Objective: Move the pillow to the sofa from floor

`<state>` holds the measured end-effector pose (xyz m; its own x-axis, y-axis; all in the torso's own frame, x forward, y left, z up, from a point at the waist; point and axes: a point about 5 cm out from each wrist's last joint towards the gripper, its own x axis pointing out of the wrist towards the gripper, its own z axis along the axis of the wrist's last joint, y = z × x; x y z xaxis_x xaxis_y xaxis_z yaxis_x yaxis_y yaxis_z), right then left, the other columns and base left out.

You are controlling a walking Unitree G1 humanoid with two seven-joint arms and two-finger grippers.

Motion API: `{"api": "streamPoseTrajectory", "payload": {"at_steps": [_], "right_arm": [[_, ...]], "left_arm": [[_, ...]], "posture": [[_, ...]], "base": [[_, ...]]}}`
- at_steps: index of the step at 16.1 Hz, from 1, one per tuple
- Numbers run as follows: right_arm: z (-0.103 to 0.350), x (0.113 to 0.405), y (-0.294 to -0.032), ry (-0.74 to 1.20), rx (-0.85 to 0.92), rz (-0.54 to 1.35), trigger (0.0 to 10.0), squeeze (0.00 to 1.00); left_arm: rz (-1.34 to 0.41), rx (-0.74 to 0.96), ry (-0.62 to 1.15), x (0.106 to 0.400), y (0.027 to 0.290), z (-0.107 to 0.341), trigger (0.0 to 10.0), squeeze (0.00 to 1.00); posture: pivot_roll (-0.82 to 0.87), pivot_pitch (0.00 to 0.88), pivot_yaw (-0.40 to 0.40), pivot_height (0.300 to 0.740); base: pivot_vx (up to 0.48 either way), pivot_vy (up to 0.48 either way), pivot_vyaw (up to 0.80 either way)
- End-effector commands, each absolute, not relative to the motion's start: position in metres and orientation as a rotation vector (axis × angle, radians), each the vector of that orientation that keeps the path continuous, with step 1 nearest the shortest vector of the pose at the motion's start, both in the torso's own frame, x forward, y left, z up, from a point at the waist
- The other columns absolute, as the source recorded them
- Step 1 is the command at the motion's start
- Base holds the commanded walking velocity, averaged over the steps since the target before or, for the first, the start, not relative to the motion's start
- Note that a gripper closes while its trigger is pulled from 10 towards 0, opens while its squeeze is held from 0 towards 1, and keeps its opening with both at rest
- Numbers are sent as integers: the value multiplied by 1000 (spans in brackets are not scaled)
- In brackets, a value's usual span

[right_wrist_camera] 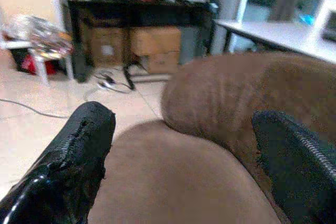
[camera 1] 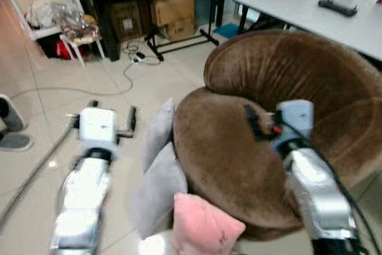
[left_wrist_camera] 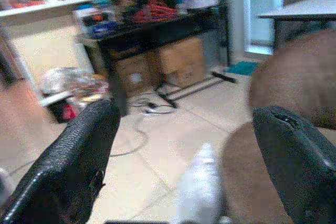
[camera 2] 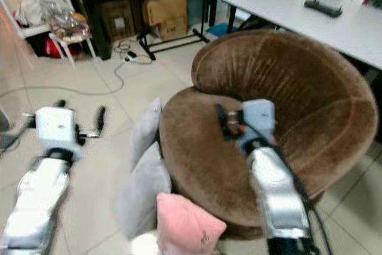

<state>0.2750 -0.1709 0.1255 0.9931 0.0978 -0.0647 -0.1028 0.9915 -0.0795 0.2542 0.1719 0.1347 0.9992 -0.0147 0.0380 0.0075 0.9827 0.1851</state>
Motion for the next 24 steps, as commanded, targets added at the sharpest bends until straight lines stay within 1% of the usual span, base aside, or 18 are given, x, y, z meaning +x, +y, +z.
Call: {"api": "streamPoseTrajectory", "payload": {"at_steps": [1, 4, 6, 9, 12, 17, 24], "right_arm": [[127, 275, -170, 63, -61, 103, 10000, 0], [124, 272, -173, 68, -6, 37, 10000, 0], [123, 272, -173, 71, 14, 26, 10000, 0], [124, 272, -174, 67, 5, 20, 10000, 0], [124, 272, -176, 69, 8, 1, 10000, 0], [124, 271, -176, 68, 5, 0, 10000, 0], [123, 271, -177, 69, -4, -4, 10000, 0]], "left_arm": [[-6, 203, -41, 255, 174, 136, 10000, 0], [-27, 205, -46, 255, 172, 136, 10000, 0], [-28, 207, -45, 255, 172, 136, 10000, 0], [-26, 212, -42, 255, 172, 135, 10000, 0], [-24, 218, -40, 254, 172, 134, 10000, 0], [-28, 224, -40, 254, 172, 134, 10000, 0], [-30, 223, -51, 253, 170, 134, 10000, 0]], "posture": [[-12, 0, 16, 740], [-14, 0, 18, 740], [-14, 0, 18, 730], [-16, 0, 17, 700], [-18, 0, 15, 660], [-18, 0, 15, 616], [-20, 0, 14, 616]], "base": [[0, 0, 0], [0, 0, 0], [0, 0, 0], [0, 0, 0], [0, 0, 0], [0, 0, 0], [0, 0, 0]]}}
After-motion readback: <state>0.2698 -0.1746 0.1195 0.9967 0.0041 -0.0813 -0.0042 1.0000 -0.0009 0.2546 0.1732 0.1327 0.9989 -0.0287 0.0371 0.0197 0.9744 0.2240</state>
